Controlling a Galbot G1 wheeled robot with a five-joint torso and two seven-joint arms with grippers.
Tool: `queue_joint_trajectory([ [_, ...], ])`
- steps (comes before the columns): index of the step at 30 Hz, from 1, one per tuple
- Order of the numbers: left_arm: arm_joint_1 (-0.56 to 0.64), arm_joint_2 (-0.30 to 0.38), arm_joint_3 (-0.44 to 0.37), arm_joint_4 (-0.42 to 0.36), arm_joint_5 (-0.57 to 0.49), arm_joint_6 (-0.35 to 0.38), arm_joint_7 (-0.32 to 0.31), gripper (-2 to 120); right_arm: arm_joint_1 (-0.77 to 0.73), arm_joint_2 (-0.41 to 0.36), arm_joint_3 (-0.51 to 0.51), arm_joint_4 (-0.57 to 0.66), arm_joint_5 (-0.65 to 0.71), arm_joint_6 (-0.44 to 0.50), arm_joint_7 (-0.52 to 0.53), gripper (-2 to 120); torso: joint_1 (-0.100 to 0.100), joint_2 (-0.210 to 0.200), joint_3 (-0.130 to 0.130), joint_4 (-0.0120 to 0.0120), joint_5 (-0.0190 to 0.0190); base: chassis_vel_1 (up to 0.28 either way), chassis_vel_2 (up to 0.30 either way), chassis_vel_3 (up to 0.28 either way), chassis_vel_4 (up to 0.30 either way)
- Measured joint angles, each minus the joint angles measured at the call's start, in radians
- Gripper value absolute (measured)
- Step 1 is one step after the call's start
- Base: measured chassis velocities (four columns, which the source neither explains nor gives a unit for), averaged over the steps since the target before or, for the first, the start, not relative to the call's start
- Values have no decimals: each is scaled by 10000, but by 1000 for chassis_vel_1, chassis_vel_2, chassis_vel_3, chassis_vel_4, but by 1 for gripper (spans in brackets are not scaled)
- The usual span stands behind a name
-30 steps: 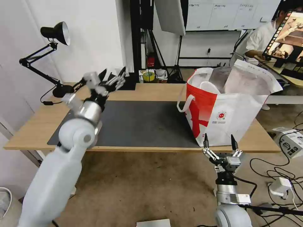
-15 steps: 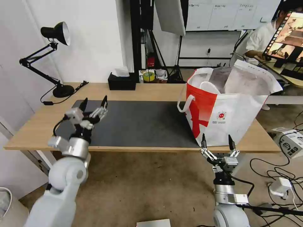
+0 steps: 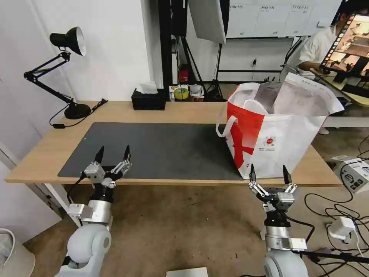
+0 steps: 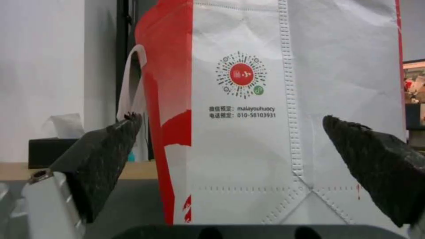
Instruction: Pick up the trash from the table and place it into the takeout bag.
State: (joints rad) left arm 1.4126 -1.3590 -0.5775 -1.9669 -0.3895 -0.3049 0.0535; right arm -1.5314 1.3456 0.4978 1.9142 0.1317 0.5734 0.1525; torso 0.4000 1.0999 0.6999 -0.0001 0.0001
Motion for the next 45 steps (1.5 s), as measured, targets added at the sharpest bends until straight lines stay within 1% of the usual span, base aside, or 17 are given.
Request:
queue_joint_trajectory([
  [3, 213, -266, -10, 246, 396, -556, 0, 100, 32, -28, 59, -119, 20, 100, -81, 100, -1, 0, 0, 1, 0, 0, 0, 0, 0],
  [4, 213, -266, -10, 246, 396, -556, 0, 100, 32, -28, 59, -119, 20, 100, -81, 100, -1, 0, 0, 1, 0, 0, 0, 0, 0],
  [6, 283, -429, -12, 402, 595, -894, 0, 100, 54, -35, 93, -174, 23, 149, -129, 100, 0, 0, 0, 0, -1, 0, 0, 0, 0],
  [10, 378, -617, -41, 482, 682, -1078, 0, 100, 105, -41, 108, -232, 18, 173, -142, 100, -1, 1, 0, 0, -1, 0, 0, 0, 0],
  [45, 439, -644, -82, 444, 650, -1120, 71, 100, 211, -28, 67, -313, -134, 171, -110, 100, 0, 0, 1, 1, -1, 0, 0, 0, 0],
])
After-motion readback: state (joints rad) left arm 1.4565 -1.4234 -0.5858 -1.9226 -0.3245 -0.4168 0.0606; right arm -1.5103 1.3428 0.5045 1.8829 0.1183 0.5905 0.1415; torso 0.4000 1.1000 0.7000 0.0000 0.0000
